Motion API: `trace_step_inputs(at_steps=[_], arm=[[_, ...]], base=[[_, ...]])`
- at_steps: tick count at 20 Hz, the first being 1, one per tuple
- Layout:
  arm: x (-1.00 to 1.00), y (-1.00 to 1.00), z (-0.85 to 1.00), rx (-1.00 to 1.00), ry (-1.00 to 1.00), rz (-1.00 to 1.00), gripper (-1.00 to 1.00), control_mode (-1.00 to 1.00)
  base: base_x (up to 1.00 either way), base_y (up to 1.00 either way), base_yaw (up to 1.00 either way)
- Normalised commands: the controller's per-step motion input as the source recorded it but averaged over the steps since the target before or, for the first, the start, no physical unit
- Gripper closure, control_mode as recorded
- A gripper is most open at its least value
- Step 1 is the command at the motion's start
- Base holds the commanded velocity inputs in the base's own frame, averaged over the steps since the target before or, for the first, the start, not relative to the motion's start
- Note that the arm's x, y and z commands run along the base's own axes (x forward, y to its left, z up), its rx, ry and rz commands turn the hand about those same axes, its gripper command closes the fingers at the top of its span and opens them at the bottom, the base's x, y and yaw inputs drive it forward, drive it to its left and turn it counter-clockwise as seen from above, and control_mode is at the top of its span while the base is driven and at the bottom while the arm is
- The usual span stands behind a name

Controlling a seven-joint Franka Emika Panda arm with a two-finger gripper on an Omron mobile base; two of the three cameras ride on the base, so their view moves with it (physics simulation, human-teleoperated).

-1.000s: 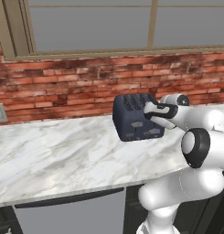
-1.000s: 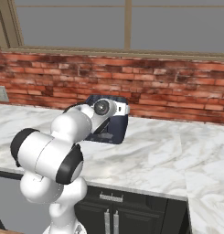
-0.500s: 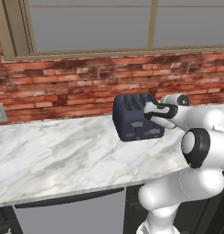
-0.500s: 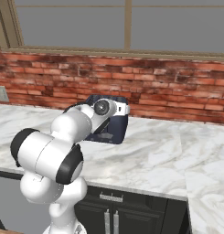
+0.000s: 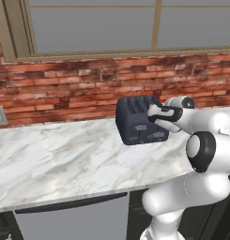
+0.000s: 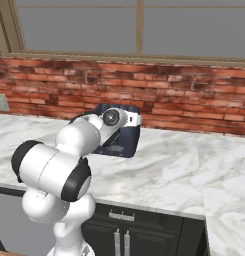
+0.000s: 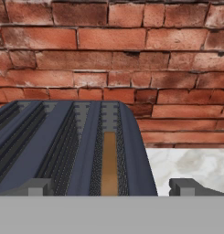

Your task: Start the toaster. Once the lever pops up, take the bread to the plate on the dining counter.

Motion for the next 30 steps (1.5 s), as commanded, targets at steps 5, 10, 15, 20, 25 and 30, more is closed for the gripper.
trace_step_inputs(at_steps=[5,10,15,20,25,30], arm=[[0.0,0.0,0.0,0.0,0.0,0.0,-1.0,-1.0],[0.0,0.0,0.0,0.0,0.0,0.0,-1.0,-1.0],[0.0,0.0,0.0,0.0,0.0,0.0,-1.0,-1.0],[0.0,0.0,0.0,0.0,0.0,0.0,-1.0,-1.0],[0.0,0.0,0.0,0.0,0.0,0.0,-1.0,-1.0],[0.0,0.0,0.0,0.0,0.0,0.0,-1.0,-1.0]], base=[[0.0,0.0,0.0],[0.0,0.0,0.0],[0.0,0.0,0.0],[0.0,0.0,0.0],[0.0,0.0,0.0],[0.0,0.0,0.0]])
